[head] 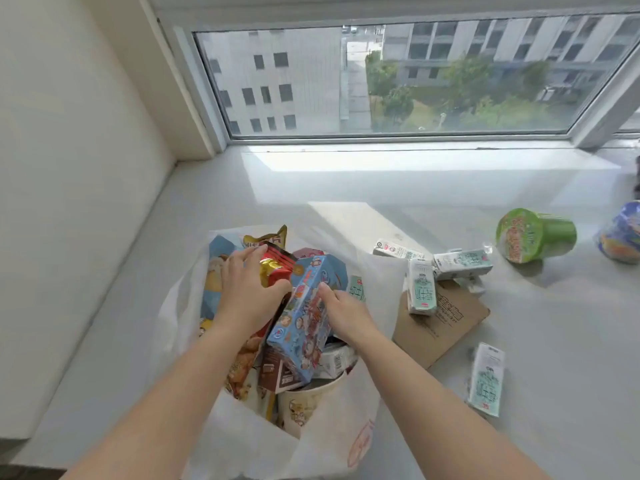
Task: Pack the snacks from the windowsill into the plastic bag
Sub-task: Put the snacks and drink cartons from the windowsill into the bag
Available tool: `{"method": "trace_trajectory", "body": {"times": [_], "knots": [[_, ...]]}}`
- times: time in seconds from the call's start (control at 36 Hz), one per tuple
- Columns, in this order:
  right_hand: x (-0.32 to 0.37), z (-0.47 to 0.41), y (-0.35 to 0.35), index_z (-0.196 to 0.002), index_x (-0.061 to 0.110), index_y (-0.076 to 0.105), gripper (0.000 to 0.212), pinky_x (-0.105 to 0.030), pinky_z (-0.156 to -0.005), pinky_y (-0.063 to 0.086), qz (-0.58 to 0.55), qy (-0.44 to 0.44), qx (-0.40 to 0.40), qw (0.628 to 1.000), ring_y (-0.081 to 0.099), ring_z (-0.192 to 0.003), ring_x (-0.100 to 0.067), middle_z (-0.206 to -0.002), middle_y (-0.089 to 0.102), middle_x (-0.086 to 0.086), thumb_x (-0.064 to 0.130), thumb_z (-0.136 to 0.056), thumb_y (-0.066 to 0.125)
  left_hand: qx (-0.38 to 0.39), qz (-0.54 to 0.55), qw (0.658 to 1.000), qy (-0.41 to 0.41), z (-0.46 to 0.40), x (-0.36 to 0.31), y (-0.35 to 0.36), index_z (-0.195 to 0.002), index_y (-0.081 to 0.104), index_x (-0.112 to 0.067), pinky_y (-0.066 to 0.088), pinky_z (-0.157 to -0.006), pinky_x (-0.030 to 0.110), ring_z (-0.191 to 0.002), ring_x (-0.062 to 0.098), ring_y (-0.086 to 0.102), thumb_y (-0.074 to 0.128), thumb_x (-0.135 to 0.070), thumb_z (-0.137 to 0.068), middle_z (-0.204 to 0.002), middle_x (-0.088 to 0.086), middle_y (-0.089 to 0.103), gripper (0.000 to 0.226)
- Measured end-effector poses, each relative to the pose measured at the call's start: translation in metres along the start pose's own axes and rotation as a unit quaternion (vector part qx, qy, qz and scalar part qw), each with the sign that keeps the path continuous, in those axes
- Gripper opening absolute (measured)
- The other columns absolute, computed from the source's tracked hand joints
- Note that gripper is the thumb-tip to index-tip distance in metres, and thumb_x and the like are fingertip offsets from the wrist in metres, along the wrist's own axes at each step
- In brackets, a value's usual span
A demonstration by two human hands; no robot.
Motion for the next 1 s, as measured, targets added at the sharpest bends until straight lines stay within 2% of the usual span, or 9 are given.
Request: {"method": "trace_trajectory", "body": {"times": [0.06,0.11,0.22,0.31,0.47,0.67,0.78,0.89,1.0], "knots": [[-0.009,0.012,-0.017,-0.120,0.015,0.058,0.051,-0.034,-0.089,0.040,-0.035,-0.016,-0.014,0.999,0.053,-0.110,-0.023,-0.122,0.060,-0.007,0.052,-0.097,0.031,-0.017,-0.042,0.998,0.032,0.005,-0.030,0.014,-0.143,0.034,-0.022,0.012,-0.116,0.039,-0.141,0.022,0.010,0.058,-0.034,-0.087,-0.150,0.004,0.024,0.062],[-0.027,0.020,-0.035,-0.121,0.016,0.059,0.040,-0.030,-0.086,0.040,-0.044,-0.018,-0.036,0.998,0.055,-0.109,-0.019,-0.122,0.062,-0.004,0.042,-0.096,0.041,-0.018,-0.064,0.994,0.086,0.012,-0.061,0.034,-0.139,0.039,-0.022,0.007,-0.118,0.039,-0.144,0.021,0.005,0.058,-0.034,-0.087,-0.150,0.003,0.024,0.057],[-0.083,0.034,-0.083,-0.115,0.016,0.063,0.030,-0.024,-0.082,0.040,-0.070,0.007,-0.118,0.990,0.057,-0.103,-0.014,-0.113,0.065,0.000,0.028,-0.090,0.052,-0.059,-0.097,0.967,0.227,0.034,-0.122,0.075,-0.127,0.053,-0.017,0.010,-0.117,0.039,-0.143,0.024,0.010,0.064,-0.027,-0.082,-0.142,0.007,0.037,0.047],[-0.142,0.042,-0.116,-0.113,0.019,0.062,0.028,-0.026,-0.081,0.042,-0.049,0.062,-0.174,0.982,0.057,-0.104,-0.017,-0.112,0.064,0.001,0.025,-0.088,0.052,-0.042,-0.073,0.961,0.264,0.045,-0.153,0.116,-0.122,0.056,-0.015,0.012,-0.116,0.035,-0.142,0.024,0.011,0.063,-0.024,-0.082,-0.139,0.008,0.039,0.042],[-0.247,0.052,-0.162,-0.127,0.019,0.048,0.046,-0.034,-0.093,0.039,0.104,0.181,-0.249,0.946,0.042,-0.118,-0.027,-0.129,0.043,-0.007,0.026,-0.082,0.055,0.097,-0.071,0.972,0.203,0.043,-0.173,0.215,-0.131,0.050,-0.016,0.018,-0.114,0.030,-0.142,0.018,0.010,0.057,-0.024,-0.087,-0.145,0.003,0.033,0.045],[-0.305,0.038,-0.147,-0.144,0.022,0.017,0.090,-0.039,-0.093,0.043,0.131,0.230,-0.160,0.951,0.038,-0.120,-0.030,-0.137,0.027,-0.009,0.048,-0.073,0.066,0.145,-0.077,0.984,0.064,0.029,-0.170,0.288,-0.136,0.042,-0.020,0.031,-0.111,0.040,-0.139,0.022,0.020,0.055,-0.016,-0.086,-0.148,0.005,0.023,0.052],[-0.326,0.025,-0.141,-0.146,0.020,0.009,0.102,-0.037,-0.087,0.043,0.097,0.226,-0.123,0.961,0.038,-0.120,-0.029,-0.136,0.028,-0.007,0.048,-0.069,0.070,0.119,-0.082,0.989,0.006,0.004,-0.166,0.314,-0.144,0.030,-0.020,0.029,-0.113,0.045,-0.142,0.025,0.011,0.058,-0.020,-0.085,-0.153,0.006,0.013,0.066],[-0.335,0.015,-0.155,-0.144,0.015,0.018,0.087,-0.036,-0.087,0.044,0.120,0.207,-0.117,0.964,0.040,-0.119,-0.028,-0.134,0.034,-0.006,0.031,-0.074,0.067,0.106,-0.111,0.987,-0.042,-0.018,-0.155,0.333,-0.149,0.014,-0.031,0.025,-0.114,0.046,-0.143,0.029,0.004,0.060,-0.020,-0.087,-0.156,0.007,0.001,0.079],[-0.357,0.010,-0.180,-0.131,0.012,0.035,0.064,-0.035,-0.087,0.043,0.195,0.206,-0.119,0.951,0.040,-0.117,-0.027,-0.130,0.038,-0.007,0.032,-0.078,0.065,0.105,-0.107,0.982,-0.115,-0.030,-0.138,0.347,-0.150,-0.006,-0.035,0.030,-0.111,0.043,-0.137,0.032,0.021,0.056,-0.006,-0.086,-0.153,0.012,0.008,0.093]]}}
Point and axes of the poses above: each hand's wrist, its own z-axis away from the middle knuckle, its own y-axis out of the palm, x = y × z, the point moved 9 cm from there along -z, towards the middle knuckle
